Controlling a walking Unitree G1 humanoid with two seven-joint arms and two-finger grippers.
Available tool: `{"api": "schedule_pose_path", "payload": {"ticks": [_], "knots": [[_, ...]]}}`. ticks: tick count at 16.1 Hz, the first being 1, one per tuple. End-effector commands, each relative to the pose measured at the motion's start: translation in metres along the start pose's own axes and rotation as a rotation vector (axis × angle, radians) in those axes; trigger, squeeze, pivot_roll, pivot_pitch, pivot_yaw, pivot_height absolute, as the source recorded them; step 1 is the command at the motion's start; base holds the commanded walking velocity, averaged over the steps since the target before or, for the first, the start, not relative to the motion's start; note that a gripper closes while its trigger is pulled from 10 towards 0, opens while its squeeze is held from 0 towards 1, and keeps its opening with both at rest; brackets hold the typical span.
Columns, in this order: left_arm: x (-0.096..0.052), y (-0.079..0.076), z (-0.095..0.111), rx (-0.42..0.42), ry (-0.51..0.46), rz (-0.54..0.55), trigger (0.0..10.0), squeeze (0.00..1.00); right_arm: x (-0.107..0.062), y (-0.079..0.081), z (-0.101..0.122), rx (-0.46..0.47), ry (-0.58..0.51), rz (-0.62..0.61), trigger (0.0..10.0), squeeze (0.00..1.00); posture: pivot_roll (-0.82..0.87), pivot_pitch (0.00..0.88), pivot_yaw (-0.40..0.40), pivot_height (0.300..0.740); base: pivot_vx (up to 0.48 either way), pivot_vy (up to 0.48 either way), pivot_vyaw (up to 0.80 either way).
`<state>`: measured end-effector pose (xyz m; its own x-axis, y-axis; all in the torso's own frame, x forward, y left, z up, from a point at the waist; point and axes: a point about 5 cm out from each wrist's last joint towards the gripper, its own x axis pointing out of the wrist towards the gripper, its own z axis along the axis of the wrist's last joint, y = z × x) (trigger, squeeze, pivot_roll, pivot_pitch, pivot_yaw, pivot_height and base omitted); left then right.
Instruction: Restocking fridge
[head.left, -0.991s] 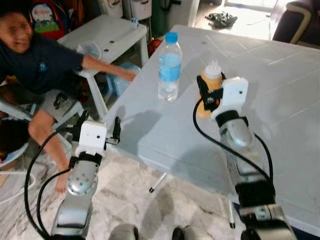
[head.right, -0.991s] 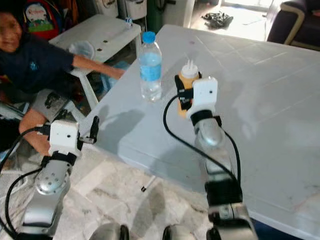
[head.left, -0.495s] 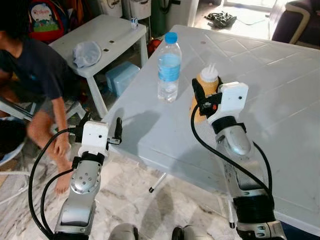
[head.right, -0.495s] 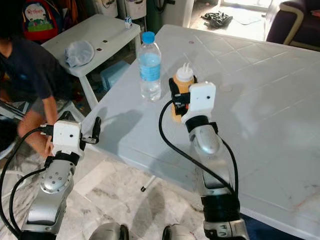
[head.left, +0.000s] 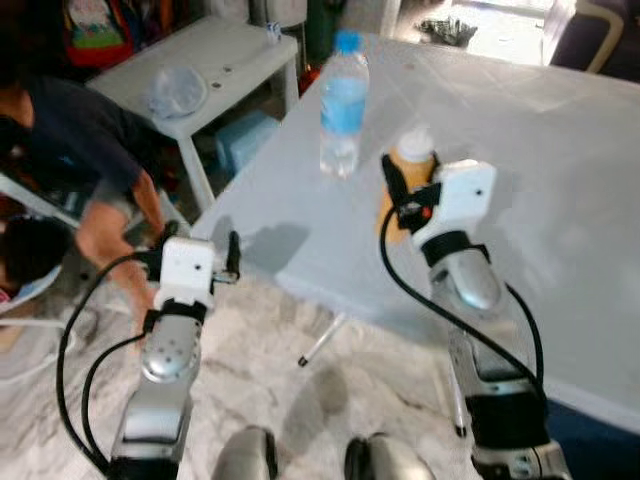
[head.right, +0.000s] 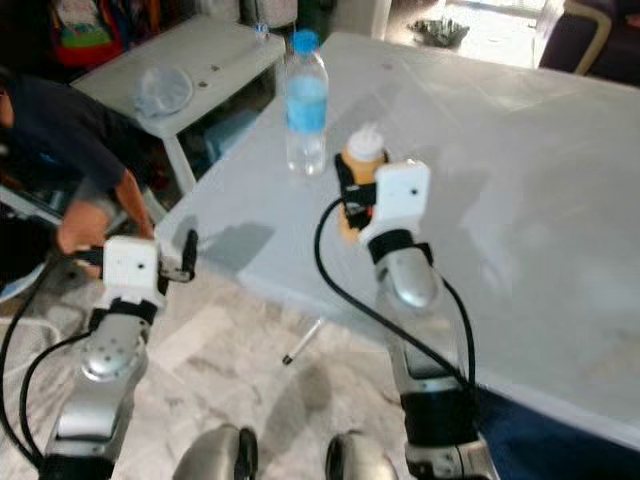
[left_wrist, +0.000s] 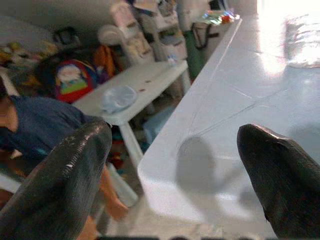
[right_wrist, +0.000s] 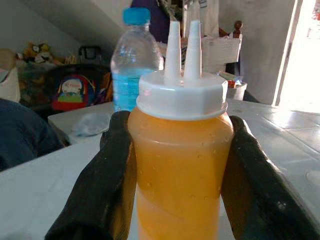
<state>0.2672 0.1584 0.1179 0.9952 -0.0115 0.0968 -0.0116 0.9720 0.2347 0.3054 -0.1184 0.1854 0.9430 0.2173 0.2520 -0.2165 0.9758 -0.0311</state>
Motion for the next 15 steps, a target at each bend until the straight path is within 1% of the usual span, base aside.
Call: {"api": "schedule_pose_path", "payload": {"ticks": [1,3,7,13,15], "knots": [[0.0,-0.002,-0.002,0.003,0.008,-0.002,10.0,0.0,0.001,0.0,0.004,0.001,-0.013,0.006,10.0,0.0,0.06,0.052,-0.009,0.74,-0.289,0.0,0.0],[0.0,-0.002,-0.002,0.004,0.006,-0.005,10.0,0.0,0.0,0.004,0.005,0.005,-0.019,0.027,10.0,0.0,0.06,0.044,-0.006,0.74,-0.289,0.0,0.0],[0.003,-0.002,-0.002,0.005,0.001,-0.006,10.0,0.0,0.0,0.008,0.006,0.013,-0.026,0.053,10.0,0.0,0.06,0.04,-0.002,0.74,-0.291,0.0,0.8],[0.004,-0.005,-0.002,0.006,-0.005,-0.006,10.0,0.0,-0.003,0.013,0.001,0.027,-0.006,0.092,10.0,0.0,0.06,0.036,-0.005,0.74,-0.276,0.0,0.8],[0.005,-0.005,-0.003,0.007,-0.006,-0.007,10.0,0.0,-0.004,0.014,-0.001,0.028,-0.002,0.1,10.0,0.0,0.06,0.036,-0.005,0.74,0.0,0.0,0.8]]}}
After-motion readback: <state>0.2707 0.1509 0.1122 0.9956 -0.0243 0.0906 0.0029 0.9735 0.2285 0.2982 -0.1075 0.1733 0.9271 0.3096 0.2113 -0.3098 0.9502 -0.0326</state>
